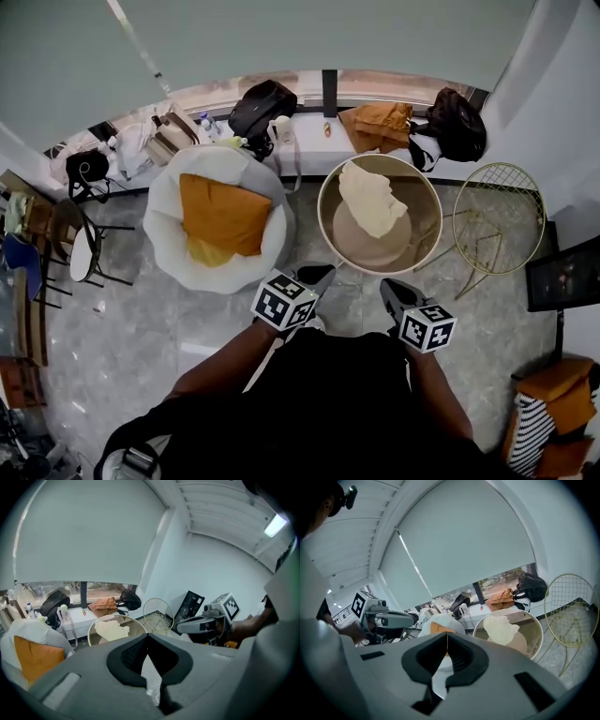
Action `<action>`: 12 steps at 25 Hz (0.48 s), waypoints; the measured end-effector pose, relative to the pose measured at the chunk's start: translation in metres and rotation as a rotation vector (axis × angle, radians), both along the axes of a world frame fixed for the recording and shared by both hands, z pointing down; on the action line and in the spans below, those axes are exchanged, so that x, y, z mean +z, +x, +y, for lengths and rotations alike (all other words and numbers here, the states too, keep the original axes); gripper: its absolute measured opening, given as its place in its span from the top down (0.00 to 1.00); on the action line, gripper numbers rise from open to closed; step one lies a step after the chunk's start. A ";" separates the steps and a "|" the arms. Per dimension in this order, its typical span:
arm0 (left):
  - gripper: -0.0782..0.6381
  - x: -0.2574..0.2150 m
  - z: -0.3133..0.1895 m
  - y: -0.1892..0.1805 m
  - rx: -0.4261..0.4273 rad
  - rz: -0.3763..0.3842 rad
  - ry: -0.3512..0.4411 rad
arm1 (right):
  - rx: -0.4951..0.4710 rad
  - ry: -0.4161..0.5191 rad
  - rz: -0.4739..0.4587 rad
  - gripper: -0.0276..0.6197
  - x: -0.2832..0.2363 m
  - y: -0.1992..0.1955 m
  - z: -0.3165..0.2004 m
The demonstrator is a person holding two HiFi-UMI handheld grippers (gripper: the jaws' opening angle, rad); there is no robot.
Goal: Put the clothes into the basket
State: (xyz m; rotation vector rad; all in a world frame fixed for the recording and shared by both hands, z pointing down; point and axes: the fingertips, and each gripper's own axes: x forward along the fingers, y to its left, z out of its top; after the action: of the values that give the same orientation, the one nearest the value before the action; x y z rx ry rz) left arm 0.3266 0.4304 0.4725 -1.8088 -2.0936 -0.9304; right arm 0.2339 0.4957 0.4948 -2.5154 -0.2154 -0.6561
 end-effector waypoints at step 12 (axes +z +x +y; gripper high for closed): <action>0.89 0.026 0.024 0.044 -0.019 -0.041 0.041 | 0.052 -0.002 -0.032 0.93 0.010 0.032 0.056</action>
State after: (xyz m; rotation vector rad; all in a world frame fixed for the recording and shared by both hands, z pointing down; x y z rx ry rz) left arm 0.3708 0.4546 0.4986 -1.8067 -2.0694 -1.0165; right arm 0.2664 0.5517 0.5047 -2.4940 -0.2915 -0.6760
